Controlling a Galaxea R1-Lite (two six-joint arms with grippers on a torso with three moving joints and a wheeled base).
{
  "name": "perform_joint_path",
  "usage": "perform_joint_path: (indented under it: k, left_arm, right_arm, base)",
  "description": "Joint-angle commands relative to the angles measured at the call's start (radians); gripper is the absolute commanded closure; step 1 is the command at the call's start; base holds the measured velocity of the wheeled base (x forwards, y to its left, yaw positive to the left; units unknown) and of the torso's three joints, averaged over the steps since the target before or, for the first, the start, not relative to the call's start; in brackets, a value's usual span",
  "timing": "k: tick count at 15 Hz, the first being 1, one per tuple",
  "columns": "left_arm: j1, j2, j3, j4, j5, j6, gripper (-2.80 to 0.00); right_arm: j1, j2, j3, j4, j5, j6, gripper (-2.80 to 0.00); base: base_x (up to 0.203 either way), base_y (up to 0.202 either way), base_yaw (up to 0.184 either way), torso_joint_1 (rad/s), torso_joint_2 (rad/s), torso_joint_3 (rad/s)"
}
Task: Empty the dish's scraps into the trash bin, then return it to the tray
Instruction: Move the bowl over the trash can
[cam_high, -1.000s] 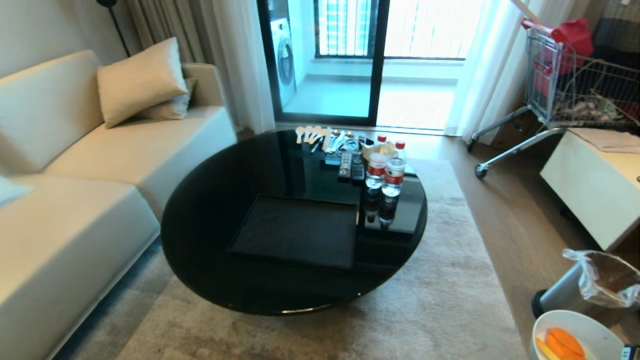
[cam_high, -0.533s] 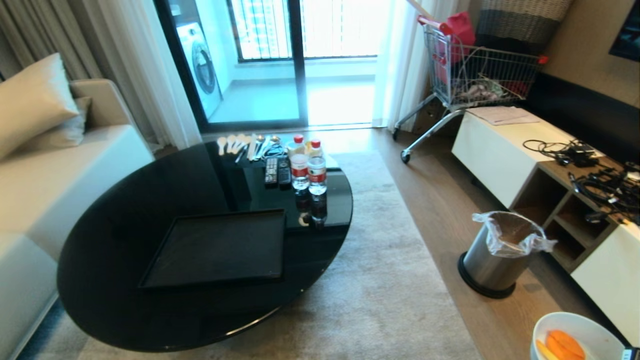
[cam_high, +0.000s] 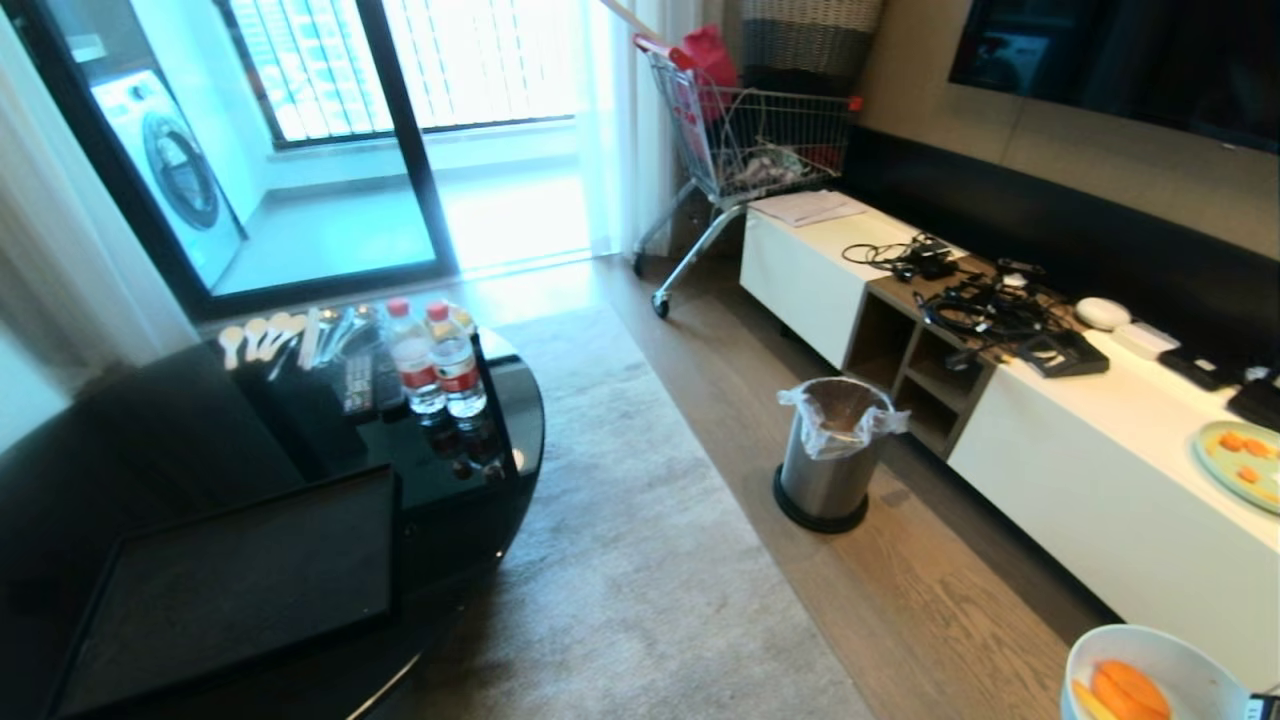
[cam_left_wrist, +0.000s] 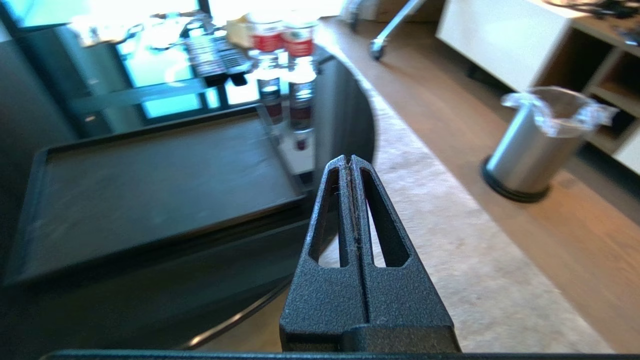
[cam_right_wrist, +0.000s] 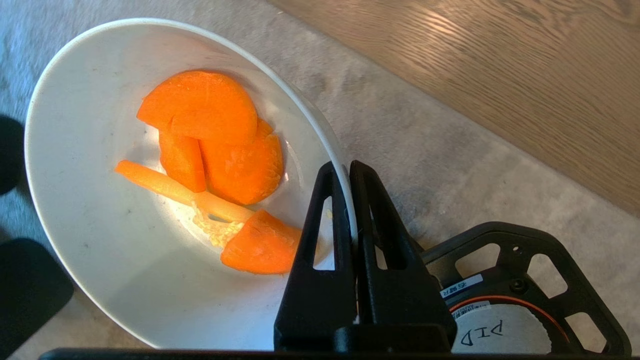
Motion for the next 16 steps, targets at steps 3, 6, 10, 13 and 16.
perform_joint_path:
  k: [3, 6, 10, 13, 16]
  left_arm:
    - [0.000, 0.000, 0.000, 0.000, 0.000, -0.001, 0.00]
    - [0.000, 0.000, 0.000, 0.000, 0.000, -0.001, 0.00]
    - [0.000, 0.000, 0.000, 0.000, 0.000, -0.001, 0.00]
    - [0.000, 0.000, 0.000, 0.000, 0.000, -0.001, 0.00]
    - [0.000, 0.000, 0.000, 0.000, 0.000, -0.001, 0.00]
  right_arm:
    - [0.001, 0.002, 0.006, 0.003, -0.002, 0.006, 0.00]
    - [0.001, 0.002, 0.013, 0.001, -0.003, 0.004, 0.00]
    - [0.002, 0.003, 0.000, -0.003, -0.006, -0.002, 0.00]
    - [0.002, 0.003, -0.001, -0.005, -0.004, 0.000, 0.00]
    - [0.002, 0.004, -0.001, -0.010, -0.003, 0.000, 0.00]
  base:
    - [0.001, 0.009, -0.165, 0.004, 0.00, 0.002]
    - [0.000, 0.012, -0.164, 0.001, 0.00, 0.004]
    - [0.000, 0.007, -0.140, 0.001, 0.00, 0.004]
    - [0.000, 0.000, 0.000, 0.000, 0.00, 0.000]
    - [0.000, 0.000, 0.000, 0.000, 0.00, 0.000]
